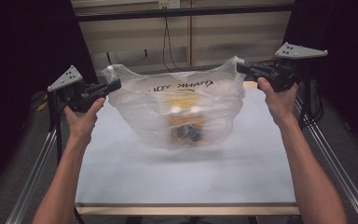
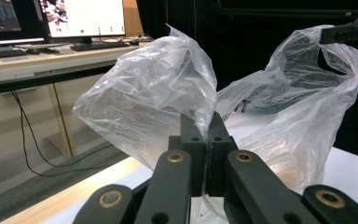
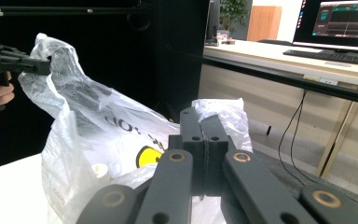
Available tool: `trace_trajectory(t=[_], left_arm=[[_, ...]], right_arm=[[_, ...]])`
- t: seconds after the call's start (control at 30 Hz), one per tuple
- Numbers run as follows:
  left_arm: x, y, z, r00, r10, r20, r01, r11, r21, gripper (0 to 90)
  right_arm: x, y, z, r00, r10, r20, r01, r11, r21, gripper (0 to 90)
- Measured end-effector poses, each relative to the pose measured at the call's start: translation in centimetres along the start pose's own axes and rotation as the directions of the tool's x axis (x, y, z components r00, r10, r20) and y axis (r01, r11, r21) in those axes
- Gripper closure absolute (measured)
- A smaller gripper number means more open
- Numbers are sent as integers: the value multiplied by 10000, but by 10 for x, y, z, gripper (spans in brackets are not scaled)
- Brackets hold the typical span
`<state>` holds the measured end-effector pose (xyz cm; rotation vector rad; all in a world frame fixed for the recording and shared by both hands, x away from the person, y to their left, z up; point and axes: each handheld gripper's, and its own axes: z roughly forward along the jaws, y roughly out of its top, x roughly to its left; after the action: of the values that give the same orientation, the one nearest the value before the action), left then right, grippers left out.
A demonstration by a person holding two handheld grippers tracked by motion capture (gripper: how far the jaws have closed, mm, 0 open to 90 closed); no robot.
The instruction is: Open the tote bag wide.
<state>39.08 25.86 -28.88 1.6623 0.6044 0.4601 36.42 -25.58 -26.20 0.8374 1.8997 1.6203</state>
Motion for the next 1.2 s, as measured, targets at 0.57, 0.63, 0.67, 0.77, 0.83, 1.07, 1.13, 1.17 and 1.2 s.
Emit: trace_trajectory(t=[0.57,0.63,0.67,0.77,0.83,1.07,1.13,1.17,1.2], left_arm=[[2,-32,11,9993,-263,263,253,9989,387,898],[0,-35,12,9995,-148,281,129,9976,687,898],[-1,-36,11,9998,-58,211,42,9971,759,898],[0,-43,11,9993,-167,333,141,9968,783,899],[0,-47,11,9988,-267,416,233,9964,813,898],[-1,-53,18,9979,-334,553,287,9961,840,898],[-3,-55,20,9972,-341,661,291,9968,749,898],[-4,-56,21,9977,-264,632,211,9962,841,898],[-5,-58,23,9974,-254,678,195,9961,864,898]], right_arm=[[-4,-39,-10,9986,324,409,-353,9968,714,900],[-3,-43,-11,9990,345,294,-364,9971,665,900],[-2,-46,-11,9991,342,259,-359,9971,670,900],[3,-55,-10,9993,251,275,-273,9961,837,900],[2,-63,-8,9990,345,276,-370,9948,954,900],[-3,-72,-8,9981,538,283,-561,9947,865,900],[-2,-75,-8,9980,576,273,-597,9947,831,900],[-2,-77,-8,9979,597,260,-617,9945,851,900],[-3,-80,-7,9977,631,254,-651,9939,888,900]])
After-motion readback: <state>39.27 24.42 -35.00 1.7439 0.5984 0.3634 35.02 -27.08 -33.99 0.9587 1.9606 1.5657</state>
